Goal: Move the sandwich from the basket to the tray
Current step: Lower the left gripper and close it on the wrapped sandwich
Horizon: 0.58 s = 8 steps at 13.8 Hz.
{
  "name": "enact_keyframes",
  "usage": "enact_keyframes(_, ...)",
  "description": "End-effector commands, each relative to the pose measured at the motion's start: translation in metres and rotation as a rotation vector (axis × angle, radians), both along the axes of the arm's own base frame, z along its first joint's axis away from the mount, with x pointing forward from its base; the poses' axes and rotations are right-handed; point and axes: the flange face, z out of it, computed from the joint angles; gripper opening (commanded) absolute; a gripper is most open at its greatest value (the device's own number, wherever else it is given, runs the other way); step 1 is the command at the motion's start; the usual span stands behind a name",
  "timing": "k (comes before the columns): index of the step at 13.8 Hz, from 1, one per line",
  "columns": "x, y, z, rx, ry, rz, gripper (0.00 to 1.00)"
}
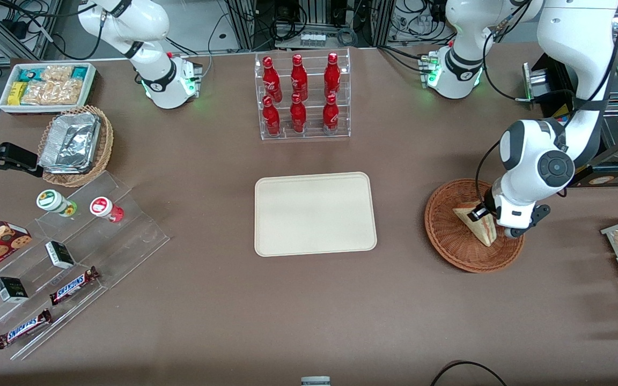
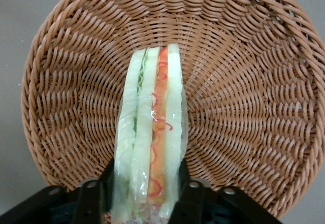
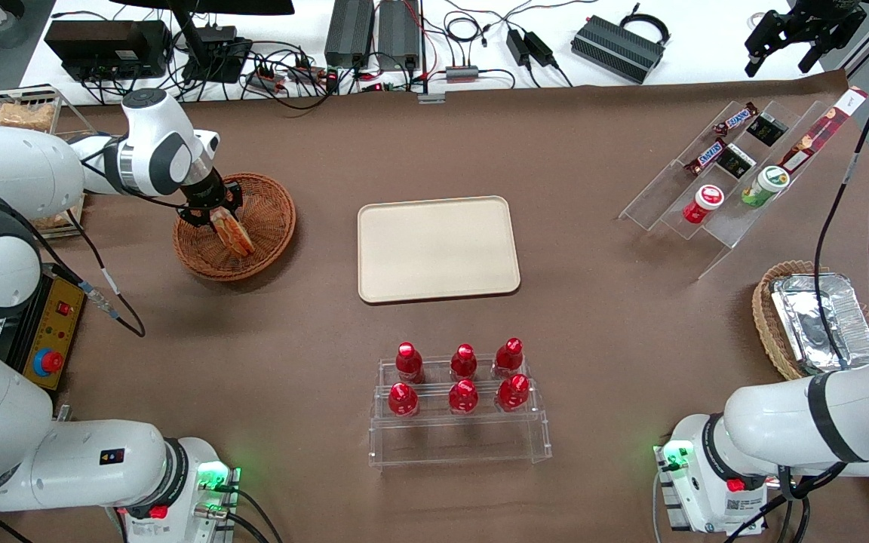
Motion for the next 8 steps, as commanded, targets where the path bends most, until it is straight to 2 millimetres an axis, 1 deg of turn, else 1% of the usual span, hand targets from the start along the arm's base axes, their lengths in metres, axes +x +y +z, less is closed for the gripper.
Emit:
enact_keyframes(1,-0.002,-0.007,0.023,0.015,0.005,-0.016,0.0)
enact_keyframes(2,0.001,-0.009,0.034,0.018,0.008,-0.021,0.0)
enact_keyframes(4,0.007,-0.03,0.059,0.036,0.039,-0.066,0.0)
enact_keyframes(5,0.01,-0.043,0.074,0.042,0.062,-0.09,0.0)
enact_keyframes(6,0.012,-0.058,0.084,0.045,0.078,-0.116,0.0)
enact_keyframes(8,0.008,-0.098,0.097,0.049,0.091,-0.197,0.0)
